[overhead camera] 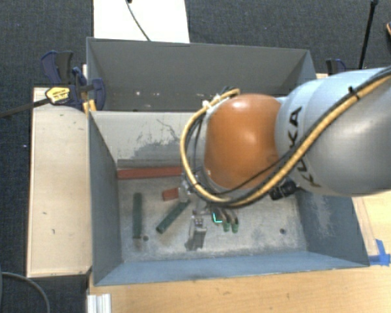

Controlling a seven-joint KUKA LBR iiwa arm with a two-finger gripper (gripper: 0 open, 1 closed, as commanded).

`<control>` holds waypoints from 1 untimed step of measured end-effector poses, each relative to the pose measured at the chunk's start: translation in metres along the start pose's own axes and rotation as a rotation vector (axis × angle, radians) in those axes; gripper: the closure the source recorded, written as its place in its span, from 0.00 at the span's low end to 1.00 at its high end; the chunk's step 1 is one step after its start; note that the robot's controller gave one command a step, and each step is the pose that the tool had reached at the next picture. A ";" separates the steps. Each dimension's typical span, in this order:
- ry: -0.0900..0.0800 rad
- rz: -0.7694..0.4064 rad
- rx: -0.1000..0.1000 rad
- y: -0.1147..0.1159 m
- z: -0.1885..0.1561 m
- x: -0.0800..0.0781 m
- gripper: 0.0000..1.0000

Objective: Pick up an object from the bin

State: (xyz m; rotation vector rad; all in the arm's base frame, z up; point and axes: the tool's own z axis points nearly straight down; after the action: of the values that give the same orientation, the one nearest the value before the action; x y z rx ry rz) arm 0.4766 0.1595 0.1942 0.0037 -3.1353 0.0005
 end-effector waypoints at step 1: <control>-0.003 -0.026 0.001 -0.017 0.127 -0.061 0.00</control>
Offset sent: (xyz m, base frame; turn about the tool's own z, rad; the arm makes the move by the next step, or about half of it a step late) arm 0.0605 -0.0157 -0.1242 -0.0284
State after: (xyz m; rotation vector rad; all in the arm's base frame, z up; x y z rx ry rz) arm 0.5371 0.1427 0.0669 0.0450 -3.1378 0.0018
